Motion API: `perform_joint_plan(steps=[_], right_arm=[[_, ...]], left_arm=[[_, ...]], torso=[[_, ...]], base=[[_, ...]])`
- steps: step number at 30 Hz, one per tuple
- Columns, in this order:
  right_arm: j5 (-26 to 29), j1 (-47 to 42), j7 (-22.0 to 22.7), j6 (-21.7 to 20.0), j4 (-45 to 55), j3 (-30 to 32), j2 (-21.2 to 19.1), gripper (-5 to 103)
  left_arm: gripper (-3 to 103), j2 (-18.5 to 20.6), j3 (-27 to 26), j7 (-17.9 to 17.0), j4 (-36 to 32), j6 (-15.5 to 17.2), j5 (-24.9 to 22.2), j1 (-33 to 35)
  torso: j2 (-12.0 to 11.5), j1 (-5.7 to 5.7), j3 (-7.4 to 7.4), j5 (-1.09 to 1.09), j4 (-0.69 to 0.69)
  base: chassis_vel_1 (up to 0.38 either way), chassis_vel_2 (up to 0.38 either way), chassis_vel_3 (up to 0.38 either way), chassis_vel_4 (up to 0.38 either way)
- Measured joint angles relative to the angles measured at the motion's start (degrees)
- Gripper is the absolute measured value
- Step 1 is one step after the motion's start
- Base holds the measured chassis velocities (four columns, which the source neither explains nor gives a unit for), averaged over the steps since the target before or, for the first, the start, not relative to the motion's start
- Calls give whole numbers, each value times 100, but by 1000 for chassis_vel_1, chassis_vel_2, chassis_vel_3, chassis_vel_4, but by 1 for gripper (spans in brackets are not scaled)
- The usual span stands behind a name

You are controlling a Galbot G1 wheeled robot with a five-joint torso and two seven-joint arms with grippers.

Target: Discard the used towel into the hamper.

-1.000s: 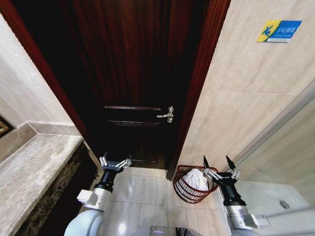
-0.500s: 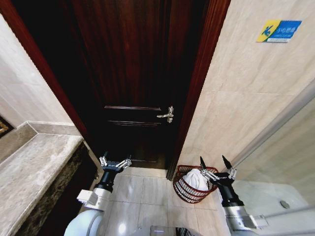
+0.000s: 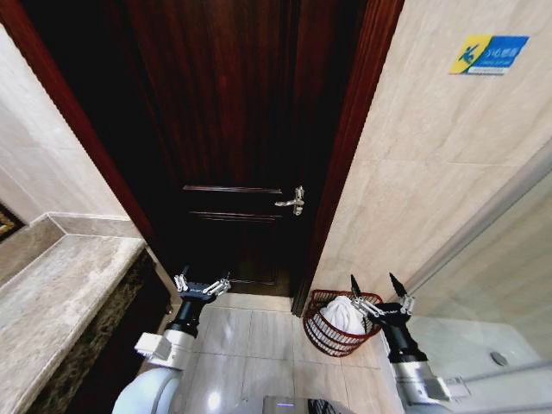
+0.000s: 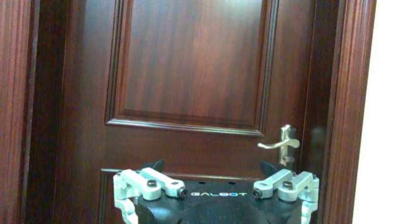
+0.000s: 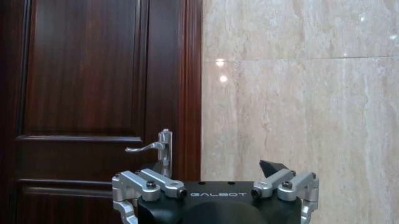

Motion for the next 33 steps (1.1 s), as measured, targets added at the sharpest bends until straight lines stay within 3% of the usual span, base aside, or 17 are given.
perform_joint_plan(steps=[33], right_arm=[[-5, 0, 8, 4, -4, 1, 0, 100]], left_arm=[[99, 0, 0, 0, 0, 0, 0, 0]], torso=[[2, -3, -1, 0, 0]], base=[[56, -58, -55, 59]])
